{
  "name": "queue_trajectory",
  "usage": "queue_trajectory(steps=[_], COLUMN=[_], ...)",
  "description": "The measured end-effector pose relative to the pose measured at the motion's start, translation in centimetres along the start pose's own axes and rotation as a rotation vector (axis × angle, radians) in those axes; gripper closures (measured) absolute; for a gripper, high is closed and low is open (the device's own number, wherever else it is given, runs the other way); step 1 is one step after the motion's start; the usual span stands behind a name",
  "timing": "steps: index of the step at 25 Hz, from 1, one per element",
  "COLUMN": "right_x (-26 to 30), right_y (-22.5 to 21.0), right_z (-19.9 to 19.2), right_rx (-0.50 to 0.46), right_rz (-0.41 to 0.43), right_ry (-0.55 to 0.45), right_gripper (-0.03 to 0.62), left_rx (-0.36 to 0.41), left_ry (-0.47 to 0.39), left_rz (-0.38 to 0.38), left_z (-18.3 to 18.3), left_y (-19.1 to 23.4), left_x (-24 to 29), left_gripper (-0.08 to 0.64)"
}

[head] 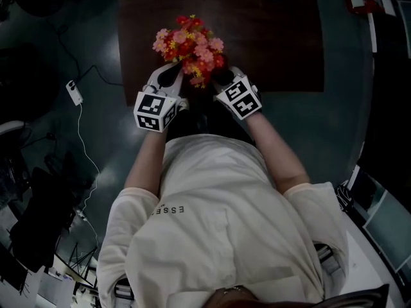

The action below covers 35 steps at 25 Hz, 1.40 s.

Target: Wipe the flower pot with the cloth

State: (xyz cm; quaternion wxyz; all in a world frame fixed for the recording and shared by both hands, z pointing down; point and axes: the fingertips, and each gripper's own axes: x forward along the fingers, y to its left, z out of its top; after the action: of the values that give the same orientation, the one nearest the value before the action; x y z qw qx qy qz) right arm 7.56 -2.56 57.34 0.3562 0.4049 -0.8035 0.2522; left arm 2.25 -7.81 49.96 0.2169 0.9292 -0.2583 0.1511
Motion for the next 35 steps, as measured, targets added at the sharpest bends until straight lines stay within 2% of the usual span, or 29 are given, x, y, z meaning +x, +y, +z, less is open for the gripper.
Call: queue_trajectory(steps=[3,6,8,12,17,21,26,30,33,35], right_x=[-0.4,-1.6,-2.6,-4.5,-4.0,-1.6,1.5,4.6,5.9,6.3], right_y=[1.3,0.2,-1.3,-5.1,-9.1,-10.3,-8.9,-6.8,-4.2,-2.4], right_z=[0.0,-0.7,-0.8,1.1,6.0,9.9,14.7,16.1,16.1,15.7], right_rx=[0.021,0.100,0.112,0.077,-0.060,-0.192,-0.389,-0.488,-0.538,-0.555], right_rz=[-0.013,-0.074,-0.114,-0.148,-0.082,0.078,0.343,0.567,0.780,0.901], right_ry=[-0.024,-0.041,-0.041,-0.093,-0.124,-0.149,-0.203,-0.146,-0.100,-0.058], right_gripper=[0.548,0.548,0.548,0.548,0.548,0.548,0.548,0.548,0.548,0.548], left_rx=[0.012,0.034,0.035,-0.022,-0.062,-0.088,-0.016,-0.058,-0.030,-0.039], left_ry=[0.005,0.012,0.014,0.022,0.018,-0.004,-0.030,-0.069,-0.069,-0.070], left_rz=[-0.032,-0.057,-0.061,-0.050,0.006,0.069,0.209,0.281,0.313,0.324], left_z=[0.1,0.2,0.2,0.1,0.4,0.5,1.1,1.0,0.4,0.3], left_y=[-0.1,-0.2,-0.2,-0.3,-0.2,-0.2,0.2,0.5,0.6,0.7], left_x=[-0.1,-0.1,-0.1,0.0,-0.2,-0.1,-0.4,-0.5,-0.5,-0.5], left_gripper=[0.546,0.547,0.546,0.546,0.546,0.546,0.546,0.546,0.548,0.548])
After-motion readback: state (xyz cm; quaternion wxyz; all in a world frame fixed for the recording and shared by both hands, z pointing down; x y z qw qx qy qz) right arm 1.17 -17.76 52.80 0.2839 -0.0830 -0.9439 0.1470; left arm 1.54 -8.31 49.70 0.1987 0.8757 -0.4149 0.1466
